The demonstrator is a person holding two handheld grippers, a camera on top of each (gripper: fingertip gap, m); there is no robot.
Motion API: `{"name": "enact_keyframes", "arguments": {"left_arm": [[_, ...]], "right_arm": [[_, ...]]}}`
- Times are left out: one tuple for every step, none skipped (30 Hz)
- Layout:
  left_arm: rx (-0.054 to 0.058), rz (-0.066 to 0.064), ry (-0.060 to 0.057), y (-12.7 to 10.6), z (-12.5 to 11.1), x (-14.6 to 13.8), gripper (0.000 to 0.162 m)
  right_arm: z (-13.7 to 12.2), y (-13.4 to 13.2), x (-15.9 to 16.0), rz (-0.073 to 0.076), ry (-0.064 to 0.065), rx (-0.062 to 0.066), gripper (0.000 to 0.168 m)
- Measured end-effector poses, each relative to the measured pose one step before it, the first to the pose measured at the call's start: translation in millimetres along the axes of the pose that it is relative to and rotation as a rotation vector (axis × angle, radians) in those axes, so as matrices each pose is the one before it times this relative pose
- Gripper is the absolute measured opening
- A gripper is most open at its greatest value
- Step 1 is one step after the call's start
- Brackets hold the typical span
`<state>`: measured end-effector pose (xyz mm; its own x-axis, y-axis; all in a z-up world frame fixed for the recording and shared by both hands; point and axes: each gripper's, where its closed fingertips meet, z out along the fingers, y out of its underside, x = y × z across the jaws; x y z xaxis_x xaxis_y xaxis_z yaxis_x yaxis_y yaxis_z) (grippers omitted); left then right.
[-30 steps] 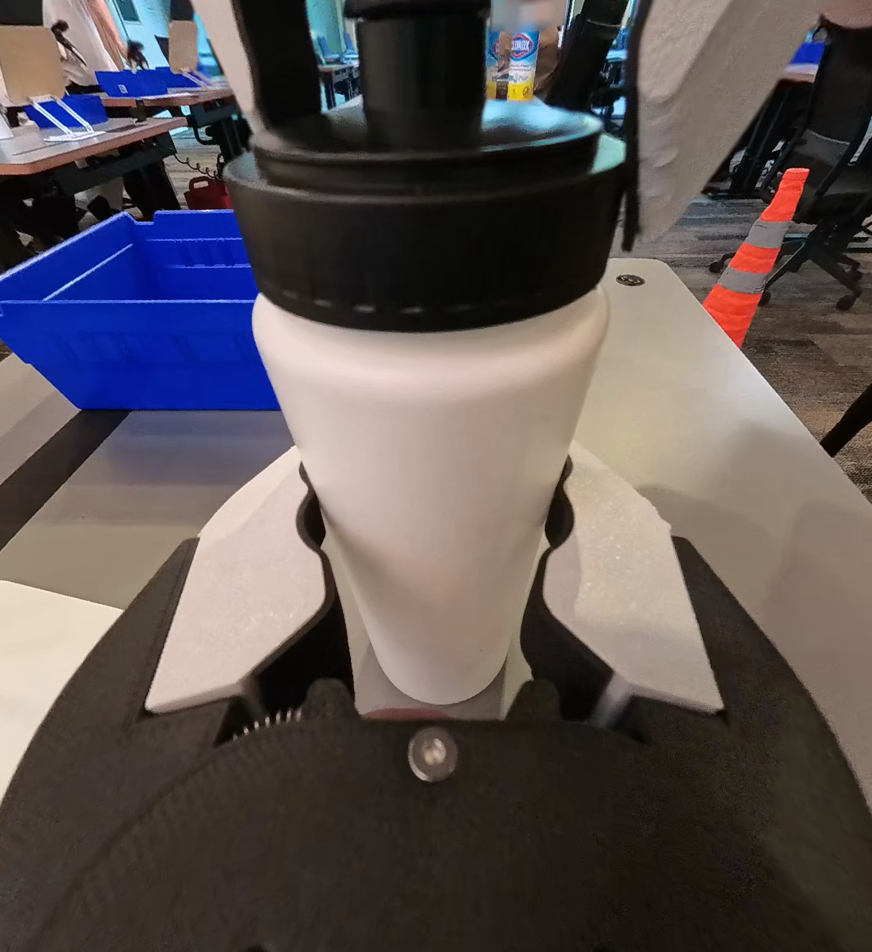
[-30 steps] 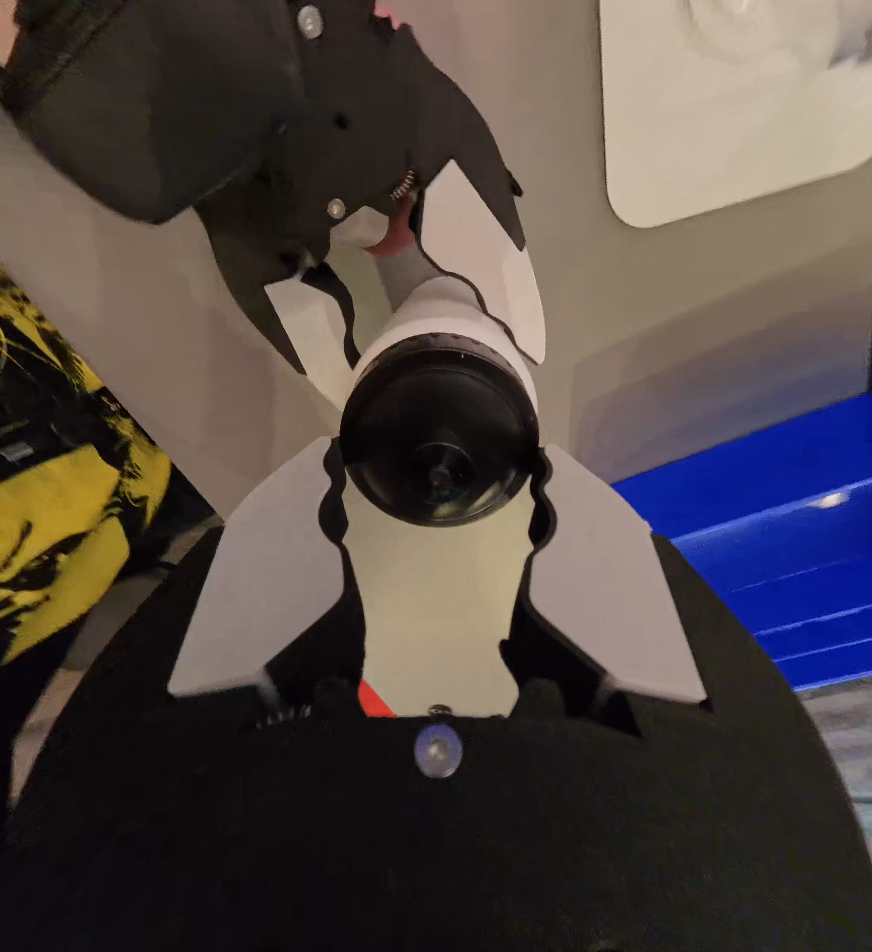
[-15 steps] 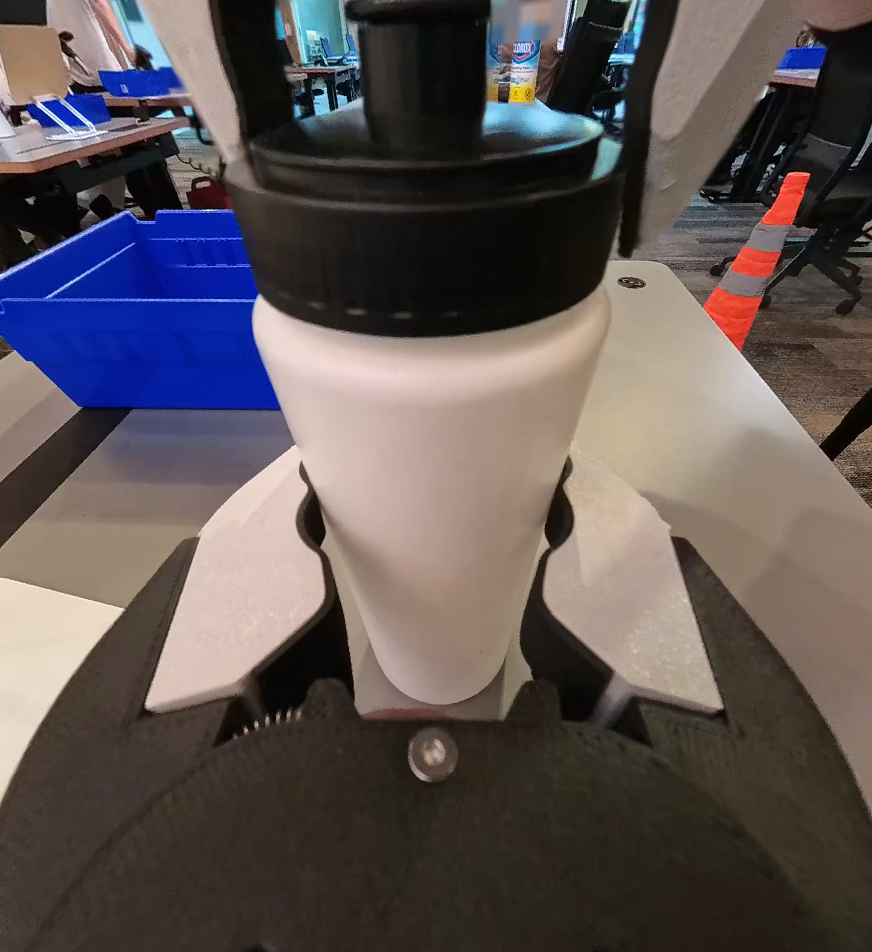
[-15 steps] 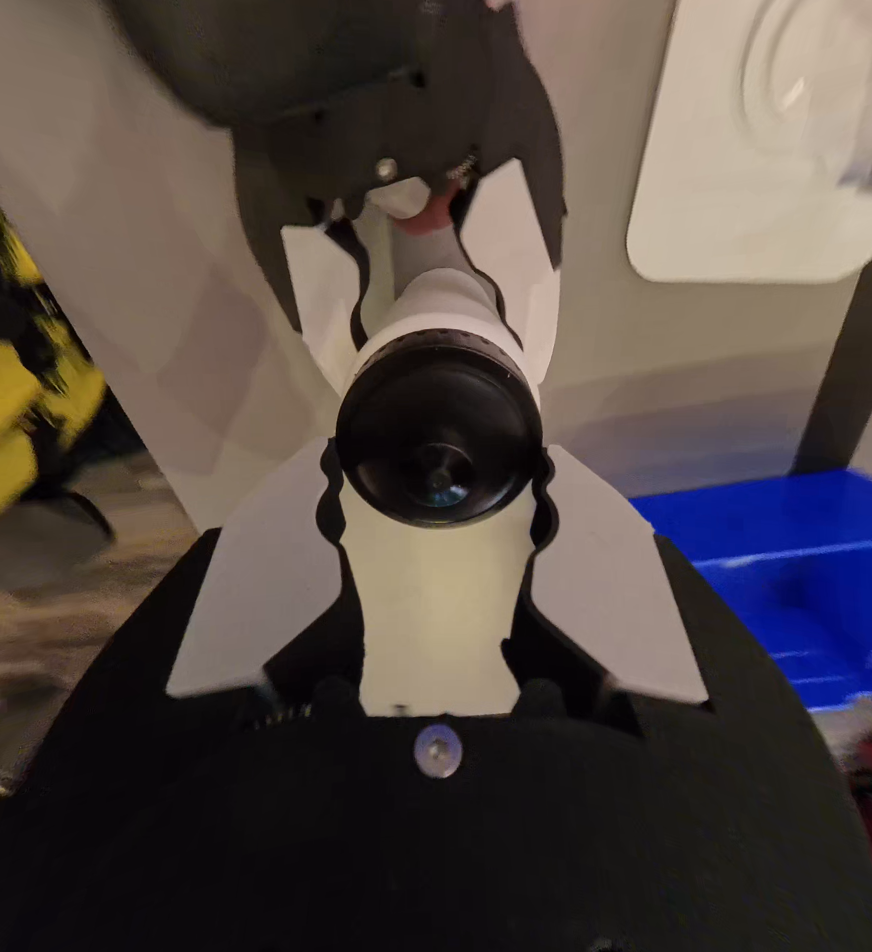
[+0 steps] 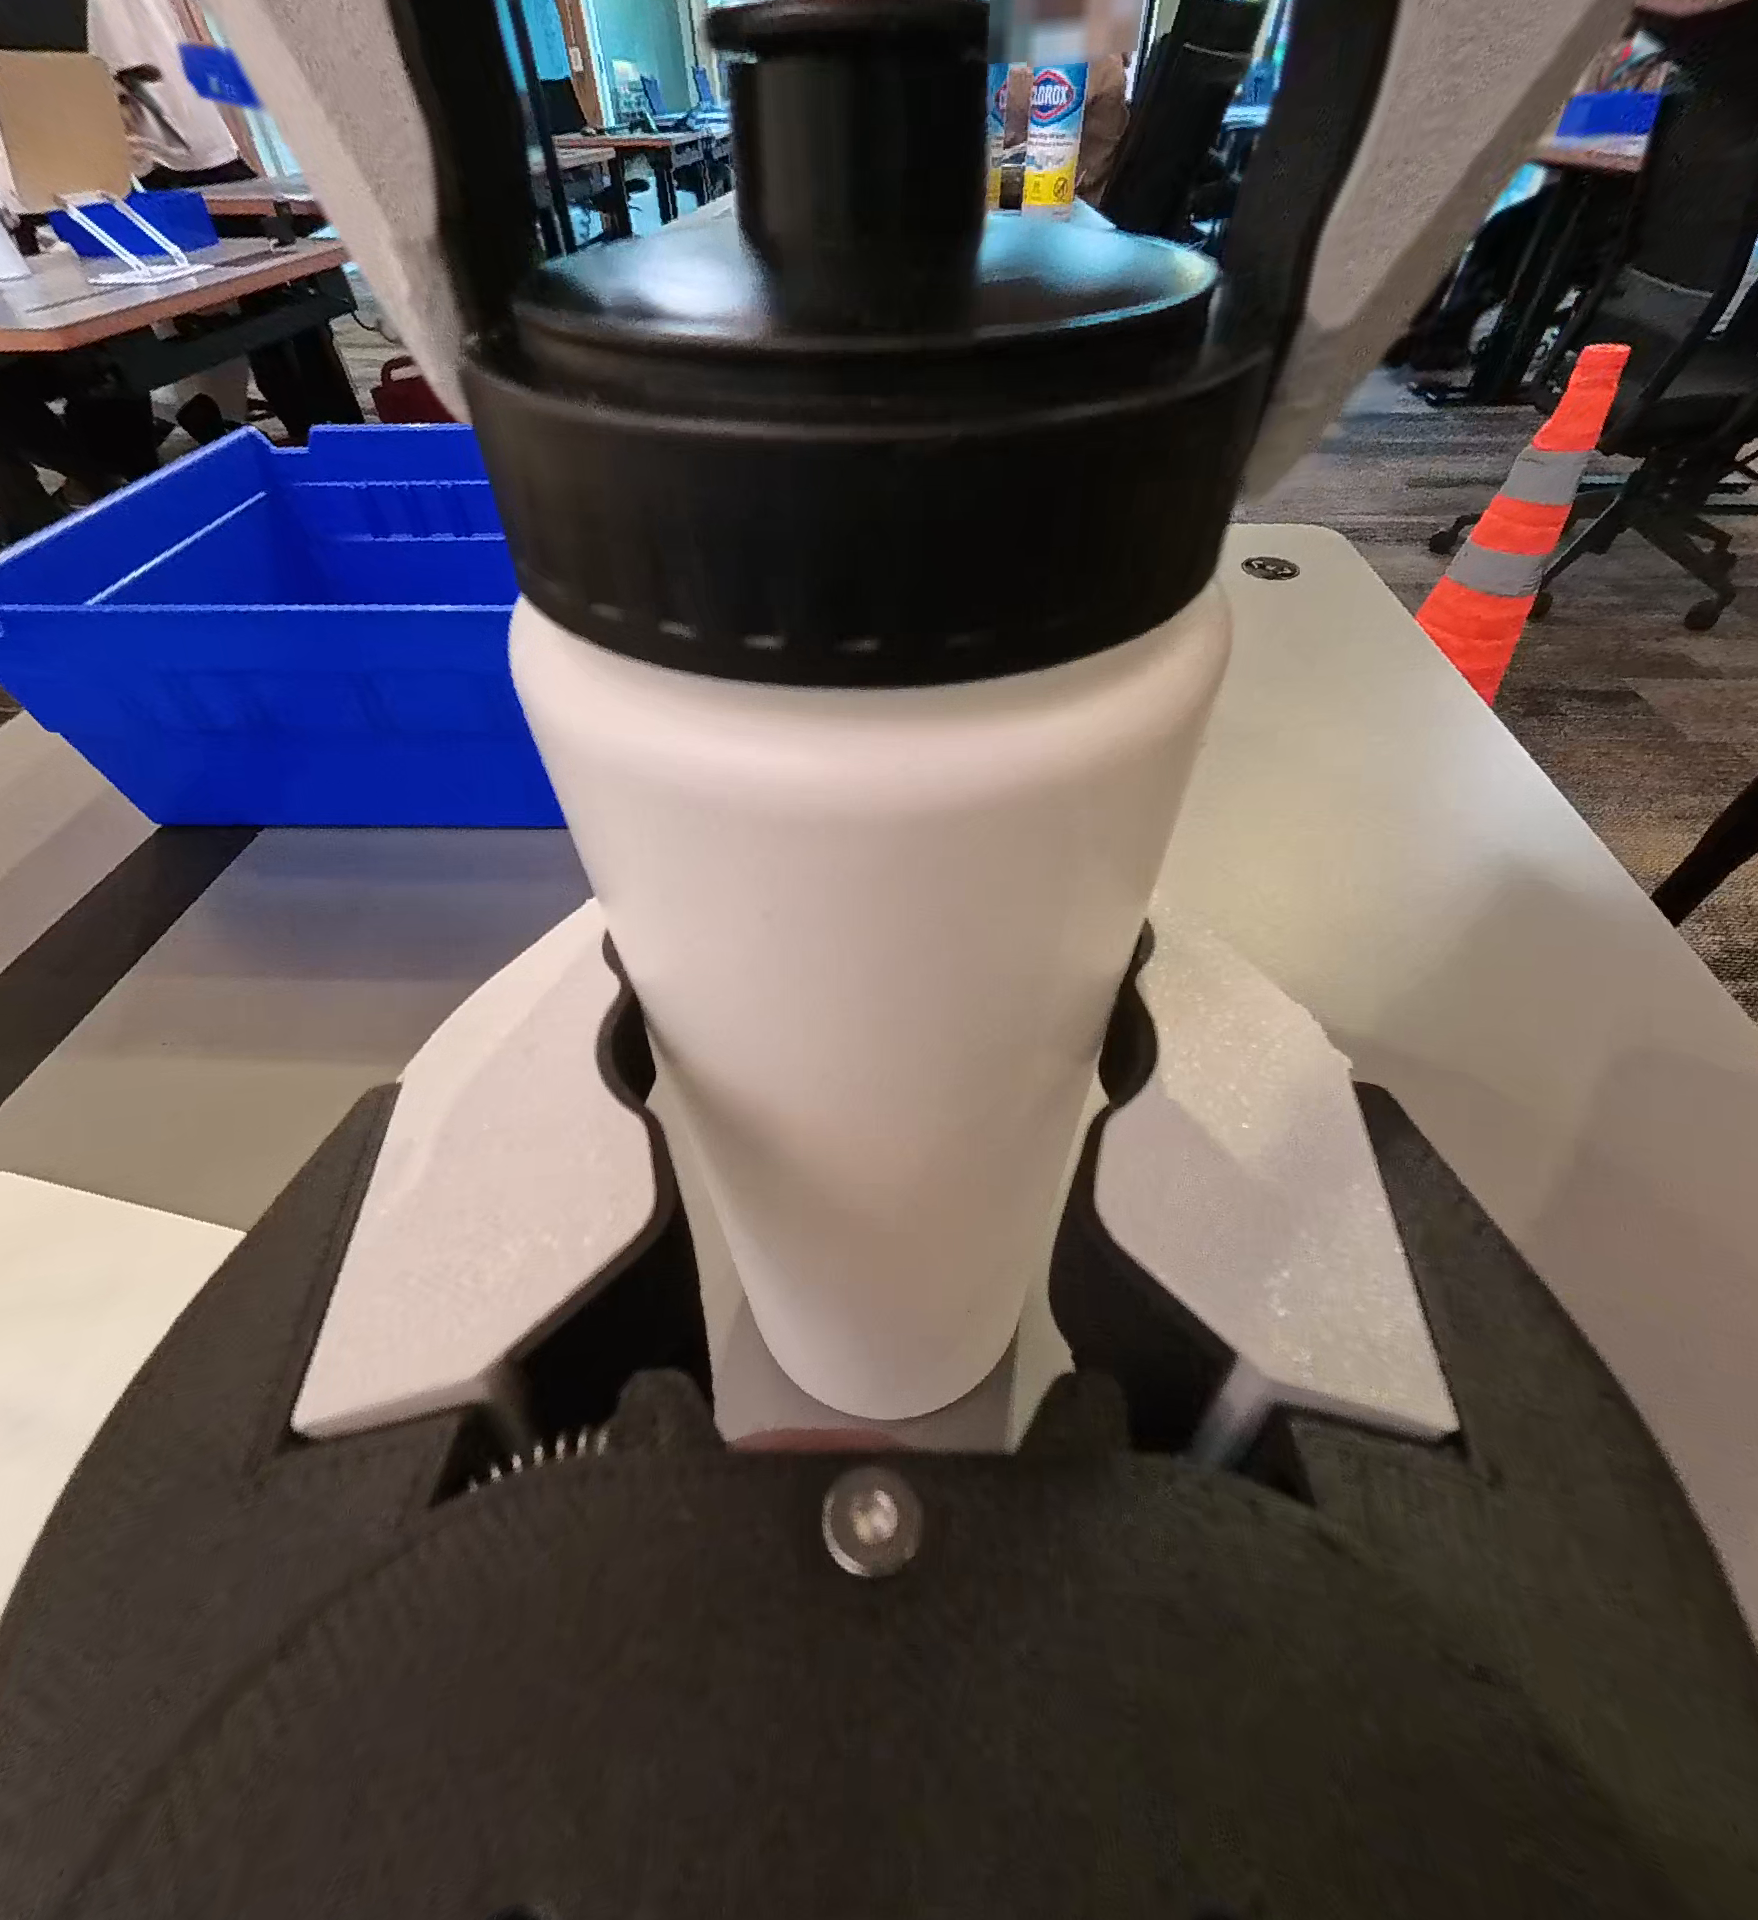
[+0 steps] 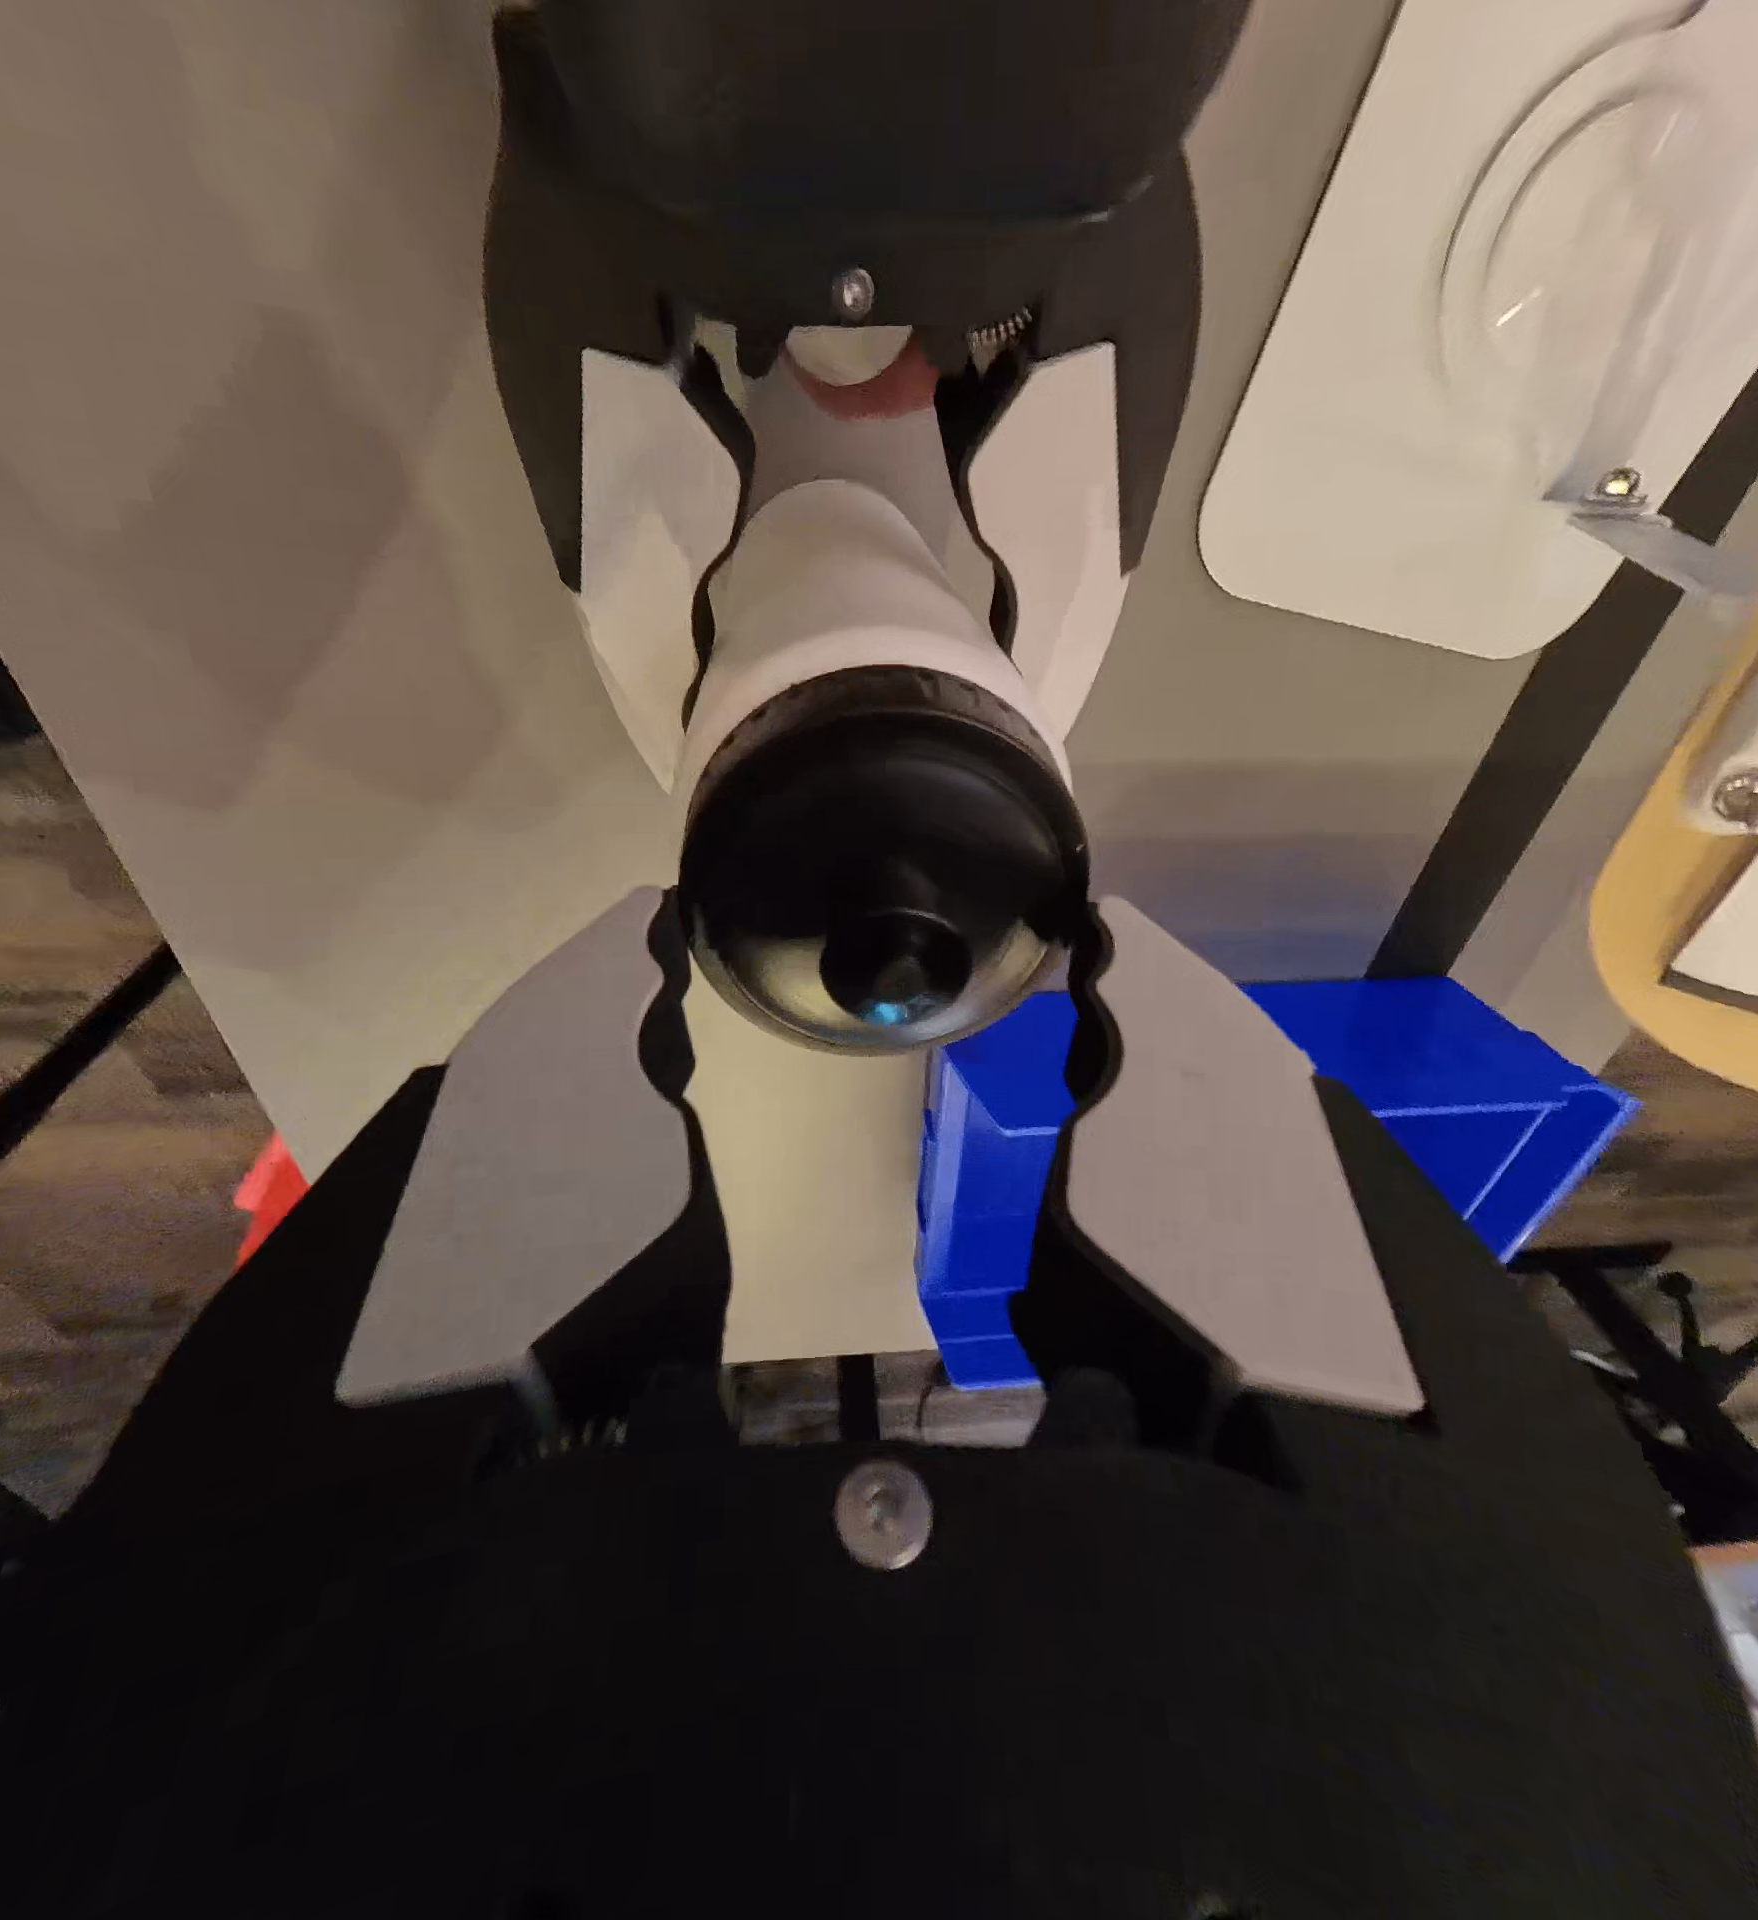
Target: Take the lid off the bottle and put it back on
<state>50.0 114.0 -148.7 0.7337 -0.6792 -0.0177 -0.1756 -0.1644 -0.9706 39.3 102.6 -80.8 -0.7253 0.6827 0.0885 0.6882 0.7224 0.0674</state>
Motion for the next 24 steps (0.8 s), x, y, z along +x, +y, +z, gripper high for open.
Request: {"name": "enact_keyframes", "arguments": {"left_arm": [[-0.0001,0.0007,0.0000,0.05,-0.15,-0.05,0.085],[0.0004,0.0008,0.0006,0.07,-0.45,-0.07,0.085],[0.0002,0.0004,-0.0020,0.09,-0.04,-0.22,0.085],[-0.0003,-0.0041,-0.0066,-0.25,0.35,-0.84,0.085],[0.0010,-0.0070,-0.0030,-0.23,0.53,-0.72,0.085],[-0.0006,0.0018,0.0036,-0.05,0.49,0.51,0.086],[-0.0030,0.0086,0.0001,0.07,0.16,0.62,0.086],[0.0001,0.0018,0.0037,-0.02,-0.04,1.20,0.086],[0.0020,-0.0010,-0.0005,-0.02,-0.03,0.36,0.086],[0.0006,0.0001,0.0011,0.08,-0.14,0.05,0.086],[-0.0015,-0.0001,0.0010,0.06,0.01,0.00,0.086],[-0.0006,-0.0004,-0.0002,-0.04,0.00,0.08,0.086],[0.0007,-0.0001,0.0010,0.05,-0.06,-0.01,0.086],[0.0006,-0.0001,0.0017,0.05,-0.06,-0.06,0.086],[0.0001,0.0001,0.0006,-0.01,0.01,0.07,0.086],[-0.0001,-0.0002,-0.0002,-0.10,0.03,0.07,0.086],[-0.0002,0.0002,0.0008,0.03,-0.02,0.09,0.086],[0.0005,-0.0005,-0.0001,0.08,-0.14,-0.05,0.086],[0.0006,0.0008,-0.0001,0.04,0.00,0.00,0.086],[-0.0009,-0.0024,-0.0013,-0.21,0.44,-0.12,0.086],[0.0010,-0.0033,-0.0023,-0.16,0.23,-0.49,0.086],[0.0039,-0.0099,-0.0009,-0.26,-0.24,-1.21,0.086],[0.0045,-0.0020,0.0054,-0.03,-0.67,-0.19,0.086],[-0.0002,0.0122,0.0061,0.28,-0.23,1.26,0.086]], "right_arm": [[0.17,-0.49,-0.19,0.0065,-0.0121,0.0019,0.071],[-0.02,-0.62,-0.55,0.0258,-0.0133,0.0052,0.071],[-0.12,-0.08,-0.83,0.0546,-0.0135,0.0078,0.071],[0.05,0.53,-0.35,0.0963,-0.0144,0.0054,0.071],[0.13,0.46,-0.46,0.1288,-0.0146,0.0053,0.071],[0.24,0.55,-1.43,0.1174,-0.0089,0.0051,0.072],[0.20,0.80,-1.50,0.0575,0.0063,0.0003,0.072],[-0.17,-0.11,-1.03,0.0097,0.0092,0.0026,0.072],[-0.50,-0.15,-0.20,-0.0234,0.0008,-0.0016,0.071],[-0.84,-1.37,0.66,-0.0467,-0.0046,0.0077,0.072],[-1.25,-2.99,1.02,-0.0498,-0.0018,0.0235,0.080],[-0.81,-1.17,-0.05,-0.0424,-0.0101,0.0107,0.083],[-0.21,-0.46,-0.82,-0.0467,-0.0117,0.0022,0.083],[0.93,-0.80,0.49,-0.0610,0.0049,0.0030,0.083],[1.95,0.15,1.68,-0.0585,0.0146,-0.0086,0.085],[2.54,1.51,1.03,-0.0377,0.0091,-0.0199,0.080],[2.34,0.91,-1.65,-0.0197,-0.0087,-0.0174,0.075],[0.95,0.16,-0.29,-0.0046,0.0031,-0.0109,0.075],[-0.07,0.20,-0.46,0.0190,-0.0034,-0.0031,0.075],[-0.06,0.79,-0.39,0.0638,-0.0125,-0.0039,0.075],[-0.16,0.26,-0.40,0.1133,-0.0226,0.0015,0.075],[-0.24,-1.29,0.08,0.1321,-0.0203,0.0141,0.075],[-0.05,-1.90,-0.38,0.0863,-0.0050,0.0169,0.075],[0.14,0.25,-1.59,0.0193,0.0055,0.0031,0.075]]}}
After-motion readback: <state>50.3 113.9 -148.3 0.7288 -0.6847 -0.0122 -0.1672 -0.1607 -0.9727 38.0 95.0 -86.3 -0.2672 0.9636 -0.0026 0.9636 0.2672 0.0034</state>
